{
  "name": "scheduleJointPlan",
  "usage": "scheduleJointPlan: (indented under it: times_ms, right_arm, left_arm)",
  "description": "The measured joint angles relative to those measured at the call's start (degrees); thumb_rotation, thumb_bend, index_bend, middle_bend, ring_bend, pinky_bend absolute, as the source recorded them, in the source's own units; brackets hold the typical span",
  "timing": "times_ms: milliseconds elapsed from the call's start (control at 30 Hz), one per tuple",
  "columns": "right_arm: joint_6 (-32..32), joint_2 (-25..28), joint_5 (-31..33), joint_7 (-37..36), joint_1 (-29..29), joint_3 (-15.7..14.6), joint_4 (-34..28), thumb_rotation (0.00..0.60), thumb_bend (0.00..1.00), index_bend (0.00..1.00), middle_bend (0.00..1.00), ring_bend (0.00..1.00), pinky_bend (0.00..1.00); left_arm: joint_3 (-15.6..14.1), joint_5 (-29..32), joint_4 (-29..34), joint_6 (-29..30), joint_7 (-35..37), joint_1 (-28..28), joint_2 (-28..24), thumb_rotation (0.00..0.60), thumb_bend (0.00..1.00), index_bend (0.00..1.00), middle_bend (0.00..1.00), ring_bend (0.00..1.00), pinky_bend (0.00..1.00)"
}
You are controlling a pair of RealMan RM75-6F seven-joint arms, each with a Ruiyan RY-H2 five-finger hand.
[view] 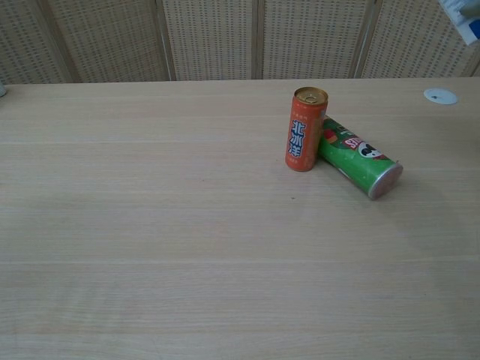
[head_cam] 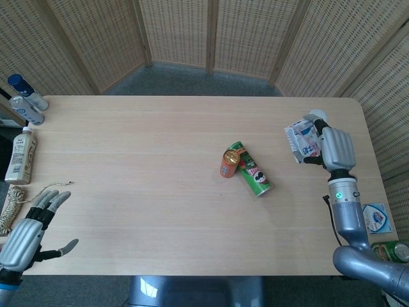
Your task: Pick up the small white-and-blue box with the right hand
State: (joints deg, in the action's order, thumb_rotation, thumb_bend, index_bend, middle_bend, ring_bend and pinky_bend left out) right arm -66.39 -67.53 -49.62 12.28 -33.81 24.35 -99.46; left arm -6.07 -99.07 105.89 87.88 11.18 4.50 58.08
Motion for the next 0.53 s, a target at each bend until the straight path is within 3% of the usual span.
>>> scheduleJointPlan:
  times_ms: [533]
  right_arm:
    - [-1.7, -0.3, -0.8, -1.3, -0.2, -0.3, -0.4, 0.600, 0.28, 0.41, 0.60, 0.71, 0.85]
  left_arm:
    - [-0.4, -0.2, -1.7, 0.6, 1.7, -1.1, 0.3, 0.566, 0.27, 0.07, 0.13, 0.00, 0.00]
